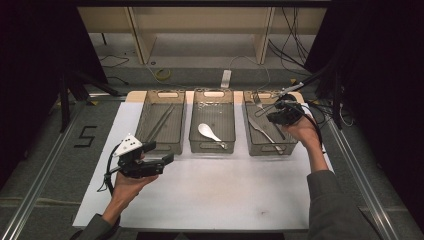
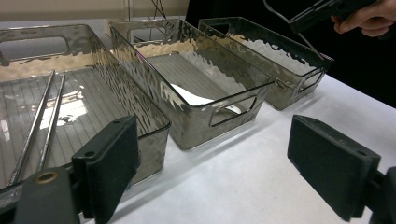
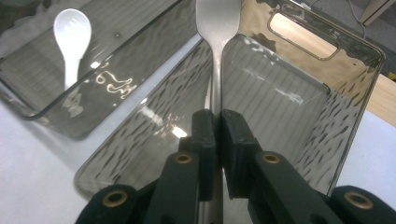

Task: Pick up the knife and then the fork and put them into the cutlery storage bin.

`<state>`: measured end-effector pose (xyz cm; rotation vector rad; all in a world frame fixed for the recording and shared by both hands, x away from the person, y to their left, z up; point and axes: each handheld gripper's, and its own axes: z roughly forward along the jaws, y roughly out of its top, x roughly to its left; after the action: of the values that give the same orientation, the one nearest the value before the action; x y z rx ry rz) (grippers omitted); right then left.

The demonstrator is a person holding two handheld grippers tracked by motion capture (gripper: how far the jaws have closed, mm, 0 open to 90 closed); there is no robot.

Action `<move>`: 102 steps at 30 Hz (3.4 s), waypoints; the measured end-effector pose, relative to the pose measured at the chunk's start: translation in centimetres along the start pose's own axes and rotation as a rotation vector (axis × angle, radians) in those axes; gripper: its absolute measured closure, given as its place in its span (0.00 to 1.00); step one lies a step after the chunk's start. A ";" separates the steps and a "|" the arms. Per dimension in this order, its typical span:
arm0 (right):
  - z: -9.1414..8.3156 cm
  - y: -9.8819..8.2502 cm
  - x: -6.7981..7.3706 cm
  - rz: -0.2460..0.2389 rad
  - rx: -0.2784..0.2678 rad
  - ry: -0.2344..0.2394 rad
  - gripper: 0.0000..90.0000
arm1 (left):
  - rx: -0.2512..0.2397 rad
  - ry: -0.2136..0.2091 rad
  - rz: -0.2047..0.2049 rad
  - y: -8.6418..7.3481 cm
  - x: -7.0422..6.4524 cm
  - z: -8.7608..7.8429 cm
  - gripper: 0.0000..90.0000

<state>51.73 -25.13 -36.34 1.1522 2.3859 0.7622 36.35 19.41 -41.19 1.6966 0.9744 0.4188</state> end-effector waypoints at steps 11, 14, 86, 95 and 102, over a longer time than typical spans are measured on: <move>1.6 -0.3 -0.9 0.036 0.028 -0.028 0.94 | 0.001 -0.001 0.001 0.0 0.0 0.0 0.18; 2.0 -0.4 -0.9 0.034 0.033 -0.032 0.94 | 0.001 0.000 0.000 0.0 0.0 0.0 0.18; 1.2 -1.2 2.6 0.132 -0.040 0.094 0.47 | 0.011 -0.004 -0.001 -0.1 0.0 0.0 0.18; 0.0 -1.8 4.6 0.121 -0.106 0.114 0.38 | 0.010 -0.007 -0.002 -0.1 0.0 0.0 0.18; -0.6 -2.3 5.9 0.116 -0.153 0.112 0.34 | 0.005 -0.010 -0.008 0.0 0.0 0.0 0.18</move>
<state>46.53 -21.79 -37.89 1.2211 2.3178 1.0533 36.35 19.46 -41.24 1.6977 0.9753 0.4025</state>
